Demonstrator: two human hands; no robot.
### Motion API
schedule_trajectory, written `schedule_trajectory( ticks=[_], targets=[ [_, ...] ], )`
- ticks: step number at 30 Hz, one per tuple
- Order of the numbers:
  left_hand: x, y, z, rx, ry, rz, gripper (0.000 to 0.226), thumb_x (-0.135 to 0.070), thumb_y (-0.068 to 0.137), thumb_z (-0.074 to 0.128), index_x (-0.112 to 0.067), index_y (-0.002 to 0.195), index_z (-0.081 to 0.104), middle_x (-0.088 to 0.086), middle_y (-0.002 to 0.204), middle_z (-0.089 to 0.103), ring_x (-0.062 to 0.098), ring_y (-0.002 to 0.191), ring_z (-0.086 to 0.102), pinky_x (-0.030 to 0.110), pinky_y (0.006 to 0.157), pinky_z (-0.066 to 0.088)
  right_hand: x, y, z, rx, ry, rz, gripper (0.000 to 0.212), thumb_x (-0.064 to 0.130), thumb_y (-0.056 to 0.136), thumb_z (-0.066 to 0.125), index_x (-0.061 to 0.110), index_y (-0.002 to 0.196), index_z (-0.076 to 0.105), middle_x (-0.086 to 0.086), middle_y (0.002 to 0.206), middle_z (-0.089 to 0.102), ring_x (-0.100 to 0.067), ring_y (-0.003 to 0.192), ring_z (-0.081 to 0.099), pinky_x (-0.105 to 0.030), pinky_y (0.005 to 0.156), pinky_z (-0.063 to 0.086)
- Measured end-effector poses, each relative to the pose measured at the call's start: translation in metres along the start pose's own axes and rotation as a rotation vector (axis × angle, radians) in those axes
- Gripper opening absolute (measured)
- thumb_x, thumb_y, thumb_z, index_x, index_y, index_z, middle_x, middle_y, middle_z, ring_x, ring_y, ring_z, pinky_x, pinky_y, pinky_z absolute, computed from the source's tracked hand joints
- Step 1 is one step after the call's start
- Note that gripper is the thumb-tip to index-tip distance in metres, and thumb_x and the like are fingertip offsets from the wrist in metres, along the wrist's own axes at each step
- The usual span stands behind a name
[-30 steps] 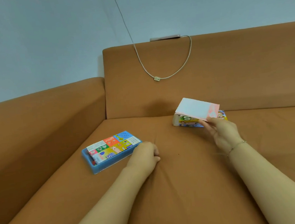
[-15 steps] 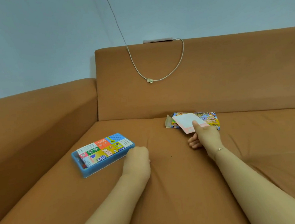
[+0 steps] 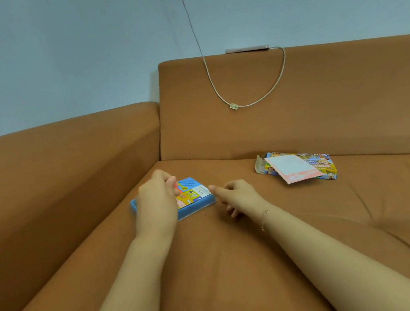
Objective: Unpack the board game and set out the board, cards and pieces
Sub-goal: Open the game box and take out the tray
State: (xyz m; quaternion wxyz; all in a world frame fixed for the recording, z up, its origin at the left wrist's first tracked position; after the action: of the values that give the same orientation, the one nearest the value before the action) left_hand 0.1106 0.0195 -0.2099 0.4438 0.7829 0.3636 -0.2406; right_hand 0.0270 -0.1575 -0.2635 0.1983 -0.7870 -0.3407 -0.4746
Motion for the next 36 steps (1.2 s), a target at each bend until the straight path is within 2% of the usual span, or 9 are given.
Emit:
schedule_trajectory(
  ticks=[4, 8, 12, 16, 21, 24, 26, 32, 36],
  targets=[
    [0.029, 0.011, -0.007, -0.052, -0.029, -0.134, 0.018, -0.021, 0.097, 0.049, -0.013, 0.085, 0.059, -0.005, 0.071, 0.062, 0.01, 0.07, 0.059, 0.029, 0.059, 0.045, 0.011, 0.016, 0.025, -0.029, -0.069, 0.025, 0.044, 0.058, 0.072, 0.068, 0.017, 0.076, 0.056, 0.001, 0.071, 0.048, -0.016, 0.064, 0.045, -0.029, 0.059, 0.037],
    [0.041, 0.013, -0.005, -0.051, -0.044, -0.169, 0.015, -0.018, 0.095, 0.054, -0.012, 0.083, 0.062, 0.002, 0.076, 0.065, 0.01, 0.067, 0.061, 0.028, 0.058, 0.047, 0.01, 0.025, 0.028, -0.079, -0.034, 0.032, 0.039, 0.043, 0.072, 0.076, 0.018, 0.061, 0.048, 0.003, 0.063, 0.05, -0.015, 0.058, 0.043, -0.029, 0.06, 0.034],
    [0.05, 0.014, -0.009, -0.072, -0.026, -0.205, 0.006, -0.014, 0.092, 0.057, -0.012, 0.089, 0.062, 0.0, 0.084, 0.063, 0.01, 0.073, 0.06, 0.019, 0.051, 0.041, 0.004, 0.023, 0.023, -0.134, 0.084, 0.008, 0.022, 0.026, 0.075, 0.075, 0.019, 0.066, 0.056, 0.002, 0.074, 0.062, -0.012, 0.055, 0.047, -0.031, 0.055, 0.039],
    [0.06, 0.014, -0.017, -0.123, 0.095, -0.244, 0.012, -0.006, 0.092, 0.051, -0.013, 0.09, 0.062, 0.001, 0.09, 0.063, 0.014, 0.085, 0.061, 0.018, 0.048, 0.037, 0.008, 0.015, 0.022, -0.147, 0.147, -0.077, 0.002, 0.024, 0.08, 0.067, 0.024, 0.078, 0.066, 0.005, 0.085, 0.067, -0.012, 0.062, 0.053, -0.031, 0.056, 0.044],
    [0.068, 0.014, -0.01, -0.014, 0.208, -0.306, 0.012, -0.009, 0.088, 0.059, -0.012, 0.088, 0.071, 0.008, 0.102, 0.069, 0.023, 0.095, 0.064, 0.028, 0.062, 0.046, 0.014, 0.007, 0.023, -0.105, 0.16, -0.098, 0.012, 0.027, 0.086, 0.06, 0.024, 0.088, 0.072, 0.008, 0.082, 0.064, -0.01, 0.059, 0.048, -0.024, 0.048, 0.042],
    [0.068, 0.014, -0.008, -0.003, 0.214, -0.304, 0.015, -0.012, 0.089, 0.057, -0.009, 0.088, 0.072, 0.009, 0.099, 0.071, 0.022, 0.09, 0.065, 0.024, 0.056, 0.041, 0.017, 0.005, 0.026, -0.079, 0.196, -0.077, 0.016, 0.029, 0.087, 0.062, 0.018, 0.093, 0.072, 0.005, 0.088, 0.065, -0.008, 0.064, 0.048, -0.022, 0.051, 0.041],
    [0.068, 0.013, -0.008, -0.005, 0.211, -0.306, 0.017, -0.012, 0.09, 0.056, -0.007, 0.089, 0.072, 0.01, 0.099, 0.071, 0.019, 0.082, 0.063, 0.021, 0.047, 0.035, 0.018, 0.004, 0.026, -0.045, 0.276, -0.026, 0.016, 0.028, 0.087, 0.065, 0.014, 0.093, 0.07, 0.003, 0.083, 0.063, -0.007, 0.066, 0.048, -0.022, 0.054, 0.04],
    [0.068, 0.013, -0.003, -0.02, 0.211, -0.281, 0.019, -0.011, 0.091, 0.055, -0.005, 0.088, 0.073, 0.01, 0.097, 0.071, 0.013, 0.07, 0.053, 0.017, 0.042, 0.028, 0.015, 0.008, 0.024, -0.047, 0.472, 0.148, 0.016, 0.027, 0.079, 0.073, 0.014, 0.082, 0.065, -0.005, 0.088, 0.066, -0.014, 0.076, 0.055, -0.024, 0.062, 0.043],
    [0.069, 0.014, 0.001, -0.027, 0.18, -0.26, 0.018, -0.009, 0.088, 0.057, -0.006, 0.081, 0.073, 0.009, 0.093, 0.071, 0.015, 0.072, 0.058, 0.021, 0.045, 0.035, 0.018, 0.007, 0.02, -0.138, 0.456, 0.036, 0.019, 0.021, 0.082, 0.071, 0.015, 0.066, 0.063, -0.001, 0.069, 0.061, -0.013, 0.065, 0.05, -0.023, 0.06, 0.038]
  ],
)
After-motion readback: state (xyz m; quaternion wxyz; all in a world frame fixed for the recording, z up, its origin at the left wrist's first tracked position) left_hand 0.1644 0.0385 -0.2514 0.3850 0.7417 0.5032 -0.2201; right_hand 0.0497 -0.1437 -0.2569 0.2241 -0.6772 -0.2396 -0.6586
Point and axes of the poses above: each hand's wrist, its own y-axis towards the middle knuckle, its own z-axis out of the palm, x = y × z, the point moved 5 cm from there along y, towards the middle knuckle
